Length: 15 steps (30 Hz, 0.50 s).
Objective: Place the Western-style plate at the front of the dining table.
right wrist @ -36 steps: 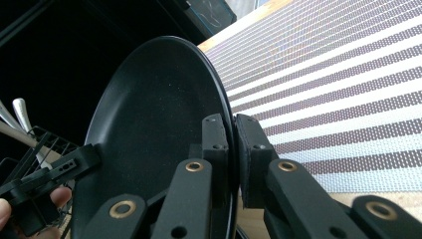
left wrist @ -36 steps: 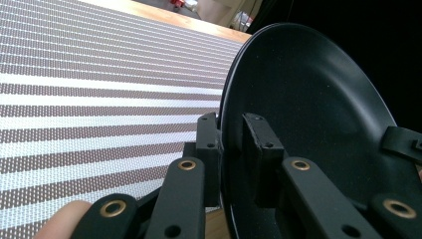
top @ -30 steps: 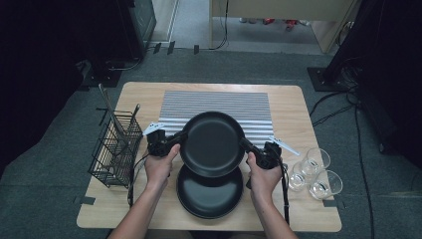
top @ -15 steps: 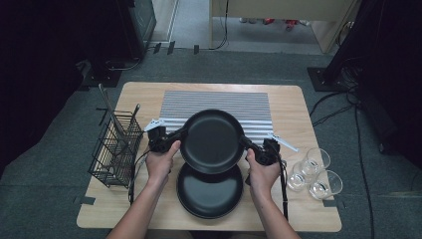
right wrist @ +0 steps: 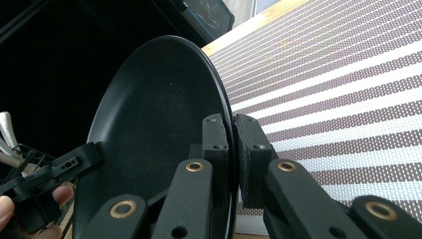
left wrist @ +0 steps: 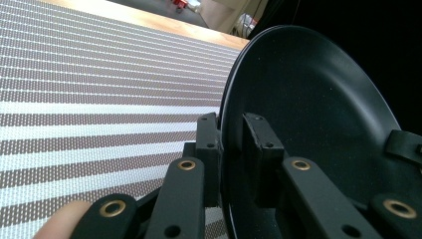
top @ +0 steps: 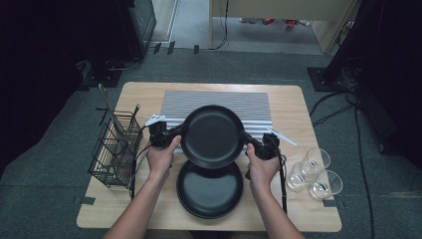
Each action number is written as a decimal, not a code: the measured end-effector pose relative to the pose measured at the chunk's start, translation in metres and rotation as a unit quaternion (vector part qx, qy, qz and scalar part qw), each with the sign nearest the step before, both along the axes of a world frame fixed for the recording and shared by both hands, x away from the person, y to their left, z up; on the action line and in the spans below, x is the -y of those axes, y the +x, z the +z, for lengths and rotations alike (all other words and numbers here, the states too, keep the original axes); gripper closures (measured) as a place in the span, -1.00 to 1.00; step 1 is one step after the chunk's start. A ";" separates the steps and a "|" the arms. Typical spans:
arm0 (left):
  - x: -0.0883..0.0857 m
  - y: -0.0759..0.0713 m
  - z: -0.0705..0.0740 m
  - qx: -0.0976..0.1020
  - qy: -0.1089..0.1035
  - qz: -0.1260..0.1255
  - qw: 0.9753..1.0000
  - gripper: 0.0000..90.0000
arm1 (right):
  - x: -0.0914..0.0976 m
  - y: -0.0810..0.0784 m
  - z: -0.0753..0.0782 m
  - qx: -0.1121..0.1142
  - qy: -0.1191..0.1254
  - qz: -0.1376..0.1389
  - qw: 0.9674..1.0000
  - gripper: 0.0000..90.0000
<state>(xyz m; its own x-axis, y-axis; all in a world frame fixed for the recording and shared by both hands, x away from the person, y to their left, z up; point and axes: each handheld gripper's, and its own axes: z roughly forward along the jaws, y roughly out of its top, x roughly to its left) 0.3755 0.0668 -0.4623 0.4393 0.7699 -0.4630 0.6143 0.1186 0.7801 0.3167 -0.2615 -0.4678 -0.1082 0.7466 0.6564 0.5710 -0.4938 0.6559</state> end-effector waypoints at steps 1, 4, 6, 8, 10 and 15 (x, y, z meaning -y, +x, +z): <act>0.000 0.001 0.000 -0.001 0.001 -0.001 1.000 0.77 | 0.000 0.001 -0.001 0.002 -0.002 0.000 1.000 0.89; 0.002 0.005 -0.003 -0.003 0.001 -0.001 1.000 0.76 | 0.001 0.003 -0.001 -0.001 -0.003 -0.002 1.000 0.89; 0.002 0.007 -0.005 -0.005 0.002 -0.001 1.000 0.76 | 0.001 0.007 -0.003 -0.003 -0.004 -0.002 1.000 0.89; 0.003 0.010 -0.006 -0.006 0.002 -0.001 1.000 0.76 | 0.002 0.009 -0.004 -0.004 -0.006 -0.002 1.000 0.89; 0.003 0.012 -0.007 -0.009 0.001 0.001 1.000 0.76 | 0.002 0.010 -0.005 -0.004 -0.008 -0.001 1.000 0.89; 0.005 0.017 -0.010 -0.017 -0.003 0.005 1.000 0.76 | 0.003 0.017 -0.004 -0.008 -0.011 -0.002 1.000 0.89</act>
